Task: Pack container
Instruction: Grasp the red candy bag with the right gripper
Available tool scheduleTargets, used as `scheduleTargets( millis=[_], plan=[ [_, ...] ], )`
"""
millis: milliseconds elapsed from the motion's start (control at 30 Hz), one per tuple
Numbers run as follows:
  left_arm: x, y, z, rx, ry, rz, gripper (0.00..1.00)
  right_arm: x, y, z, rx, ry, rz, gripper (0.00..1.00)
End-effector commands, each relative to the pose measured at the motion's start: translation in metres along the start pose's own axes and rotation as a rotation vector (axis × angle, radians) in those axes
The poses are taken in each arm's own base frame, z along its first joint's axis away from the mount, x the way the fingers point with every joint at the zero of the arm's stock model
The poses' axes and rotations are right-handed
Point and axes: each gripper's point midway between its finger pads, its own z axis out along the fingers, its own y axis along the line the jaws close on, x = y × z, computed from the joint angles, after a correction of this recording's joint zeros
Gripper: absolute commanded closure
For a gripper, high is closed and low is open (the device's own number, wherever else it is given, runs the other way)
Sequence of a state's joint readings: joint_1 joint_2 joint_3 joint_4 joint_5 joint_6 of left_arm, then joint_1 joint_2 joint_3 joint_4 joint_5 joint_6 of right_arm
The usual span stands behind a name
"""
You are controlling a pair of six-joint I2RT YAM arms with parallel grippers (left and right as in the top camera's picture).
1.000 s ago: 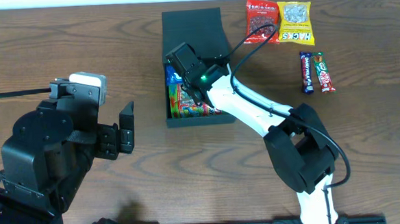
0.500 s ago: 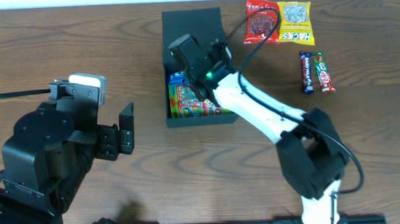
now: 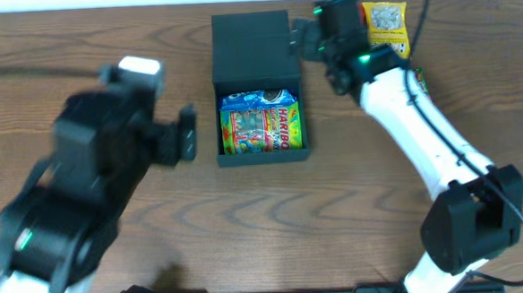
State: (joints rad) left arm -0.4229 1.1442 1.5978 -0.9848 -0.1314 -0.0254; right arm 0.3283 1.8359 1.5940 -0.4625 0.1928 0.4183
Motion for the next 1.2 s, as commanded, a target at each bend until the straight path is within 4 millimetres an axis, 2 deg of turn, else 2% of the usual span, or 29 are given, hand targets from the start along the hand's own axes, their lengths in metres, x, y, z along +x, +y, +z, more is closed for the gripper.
scheduleTargets(
  millis=[0, 133, 200, 300, 433, 600, 767, 967, 1033, 1167],
  plan=[
    [0.002, -0.008, 0.047, -0.011, 0.068, 0.018, 0.05, -0.015, -0.026, 0.010, -0.007, -0.011, -0.099, 0.01],
    [-0.006, -0.021, 0.097, 0.006, 0.077, 0.036, 0.05, -0.030, -0.049, 0.029, -0.051, -0.041, -0.120, 0.01],
    [-0.008, -0.030, 0.123, 0.028, 0.081, 0.044, 0.05, -0.034, -0.056, 0.047, -0.093, -0.058, -0.123, 0.01],
    [-0.006, -0.035, 0.144, 0.030, 0.093, 0.046, 0.05, -0.030, -0.059, 0.071, -0.117, -0.068, -0.142, 0.04],
    [0.010, -0.045, 0.164, 0.073, 0.158, 0.052, 0.05, -0.012, -0.070, 0.114, -0.095, -0.005, -0.133, 0.09],
    [0.022, -0.047, 0.174, 0.073, 0.205, 0.058, 0.05, -0.001, -0.081, 0.157, -0.058, 0.023, -0.129, 0.08],
    [0.023, -0.047, 0.173, 0.073, 0.210, 0.059, 0.05, 0.019, -0.094, 0.194, -0.004, 0.043, -0.174, 0.05],
    [0.025, -0.046, 0.173, 0.072, 0.217, 0.061, 0.05, 0.044, -0.118, 0.224, 0.097, 0.051, -0.190, 0.02],
    [0.024, -0.046, 0.173, 0.071, 0.216, 0.060, 0.05, 0.050, -0.119, 0.227, 0.099, 0.062, -0.190, 0.07],
    [0.025, -0.046, 0.173, 0.071, 0.218, 0.061, 0.05, 0.053, -0.117, 0.227, 0.099, 0.070, -0.194, 0.28]
  ],
)
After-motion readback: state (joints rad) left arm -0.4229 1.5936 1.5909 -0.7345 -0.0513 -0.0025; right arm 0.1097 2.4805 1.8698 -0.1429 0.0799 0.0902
